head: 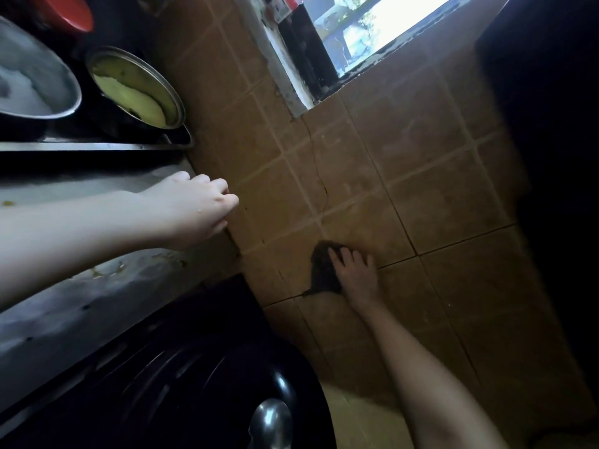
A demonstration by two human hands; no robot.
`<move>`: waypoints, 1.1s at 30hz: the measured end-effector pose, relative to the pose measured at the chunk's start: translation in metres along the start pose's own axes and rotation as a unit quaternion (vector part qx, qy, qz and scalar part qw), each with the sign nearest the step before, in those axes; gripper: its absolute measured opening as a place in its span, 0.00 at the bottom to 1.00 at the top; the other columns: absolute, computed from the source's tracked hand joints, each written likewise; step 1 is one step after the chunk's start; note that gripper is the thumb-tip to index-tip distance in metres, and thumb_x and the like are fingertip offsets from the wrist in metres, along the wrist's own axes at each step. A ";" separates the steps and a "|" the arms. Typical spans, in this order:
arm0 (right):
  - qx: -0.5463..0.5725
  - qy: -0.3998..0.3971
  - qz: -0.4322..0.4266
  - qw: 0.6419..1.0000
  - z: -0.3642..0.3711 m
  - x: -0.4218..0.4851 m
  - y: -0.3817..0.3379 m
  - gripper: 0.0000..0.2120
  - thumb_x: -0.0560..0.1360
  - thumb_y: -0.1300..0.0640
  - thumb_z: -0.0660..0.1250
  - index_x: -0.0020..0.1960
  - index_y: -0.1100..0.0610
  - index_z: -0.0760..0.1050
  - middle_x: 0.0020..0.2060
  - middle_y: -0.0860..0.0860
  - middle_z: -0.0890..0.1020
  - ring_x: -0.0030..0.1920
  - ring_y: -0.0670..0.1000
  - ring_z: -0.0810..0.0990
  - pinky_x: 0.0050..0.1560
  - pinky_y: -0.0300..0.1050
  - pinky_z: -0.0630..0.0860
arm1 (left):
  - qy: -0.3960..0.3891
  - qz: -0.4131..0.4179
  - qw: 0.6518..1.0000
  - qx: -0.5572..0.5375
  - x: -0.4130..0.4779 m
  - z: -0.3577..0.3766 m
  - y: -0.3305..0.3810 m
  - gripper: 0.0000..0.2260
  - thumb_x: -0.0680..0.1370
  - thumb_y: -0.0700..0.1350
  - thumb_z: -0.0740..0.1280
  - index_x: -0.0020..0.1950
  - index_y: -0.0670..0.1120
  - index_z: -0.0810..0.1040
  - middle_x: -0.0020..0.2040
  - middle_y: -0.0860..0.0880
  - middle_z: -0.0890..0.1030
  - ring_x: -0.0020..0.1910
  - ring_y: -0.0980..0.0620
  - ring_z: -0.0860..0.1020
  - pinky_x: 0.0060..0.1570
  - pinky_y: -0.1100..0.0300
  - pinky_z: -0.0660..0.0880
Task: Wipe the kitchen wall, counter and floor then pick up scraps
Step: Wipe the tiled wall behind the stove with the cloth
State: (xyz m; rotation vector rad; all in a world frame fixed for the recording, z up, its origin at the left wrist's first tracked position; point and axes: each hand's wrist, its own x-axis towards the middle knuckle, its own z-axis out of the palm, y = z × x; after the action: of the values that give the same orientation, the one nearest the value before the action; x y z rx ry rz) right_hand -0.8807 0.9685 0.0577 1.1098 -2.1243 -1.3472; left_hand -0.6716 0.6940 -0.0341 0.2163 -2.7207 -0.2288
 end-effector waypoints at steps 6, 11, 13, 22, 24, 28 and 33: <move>0.163 0.193 0.250 0.935 -0.070 0.030 0.076 0.31 0.71 0.61 0.67 0.73 0.58 0.63 0.66 0.61 0.69 0.62 0.63 0.70 0.61 0.58 0.65 | 0.020 -0.002 1.000 -0.022 -0.009 -0.014 -0.001 0.14 0.81 0.55 0.51 0.61 0.52 0.68 0.62 0.50 0.71 0.57 0.49 0.74 0.49 0.56 0.70; 0.252 0.256 0.280 0.890 -0.095 0.053 0.085 0.31 0.71 0.65 0.65 0.73 0.53 0.63 0.69 0.60 0.67 0.66 0.64 0.65 0.63 0.56 0.64 | 0.010 -0.016 1.000 -0.025 -0.016 -0.009 -0.015 0.15 0.80 0.56 0.51 0.61 0.53 0.69 0.61 0.51 0.72 0.56 0.49 0.74 0.46 0.56 0.68; 0.244 0.243 0.244 0.907 -0.087 0.055 0.064 0.29 0.71 0.67 0.67 0.71 0.56 0.67 0.67 0.62 0.69 0.64 0.65 0.67 0.61 0.56 0.67 | 0.001 -0.018 0.999 -0.031 -0.015 -0.006 -0.020 0.15 0.80 0.56 0.51 0.61 0.53 0.70 0.60 0.51 0.72 0.57 0.49 0.74 0.47 0.56 0.69; 0.003 -0.172 -0.124 0.977 0.013 -0.027 -0.025 0.17 0.65 0.49 0.72 0.55 0.45 0.80 0.53 0.49 0.80 0.47 0.51 0.79 0.40 0.44 0.76 | -0.001 0.014 0.998 -0.055 -0.026 -0.001 -0.044 0.14 0.79 0.58 0.53 0.60 0.55 0.69 0.60 0.54 0.71 0.57 0.52 0.74 0.49 0.57 0.70; -0.001 -0.172 -0.098 0.980 0.018 -0.041 -0.014 0.15 0.68 0.51 0.66 0.54 0.44 0.81 0.52 0.49 0.81 0.46 0.51 0.79 0.39 0.44 0.76 | -0.011 0.017 0.999 -0.042 -0.026 -0.001 -0.053 0.14 0.79 0.58 0.53 0.61 0.56 0.69 0.60 0.54 0.72 0.57 0.51 0.74 0.50 0.57 0.71; 0.074 -0.069 0.006 0.995 0.001 -0.024 0.015 0.27 0.67 0.60 0.72 0.66 0.52 0.73 0.62 0.59 0.75 0.53 0.61 0.76 0.48 0.53 0.73 | -0.036 0.007 0.999 -0.036 -0.015 -0.003 -0.053 0.15 0.79 0.58 0.53 0.61 0.54 0.70 0.60 0.52 0.72 0.58 0.50 0.74 0.50 0.56 0.71; 0.195 0.124 0.185 0.955 -0.048 0.013 0.056 0.25 0.69 0.67 0.66 0.66 0.57 0.73 0.60 0.64 0.74 0.58 0.66 0.72 0.57 0.61 0.70 | -0.039 0.009 0.998 -0.058 -0.005 -0.006 -0.030 0.17 0.79 0.58 0.53 0.62 0.52 0.70 0.60 0.50 0.72 0.58 0.48 0.74 0.50 0.55 0.69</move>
State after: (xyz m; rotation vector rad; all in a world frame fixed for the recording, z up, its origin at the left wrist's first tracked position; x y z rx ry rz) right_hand -0.8794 0.9429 0.1287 0.8952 -2.3109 -0.6027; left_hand -0.6610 0.6652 -0.0357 0.1532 -2.7739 -0.3972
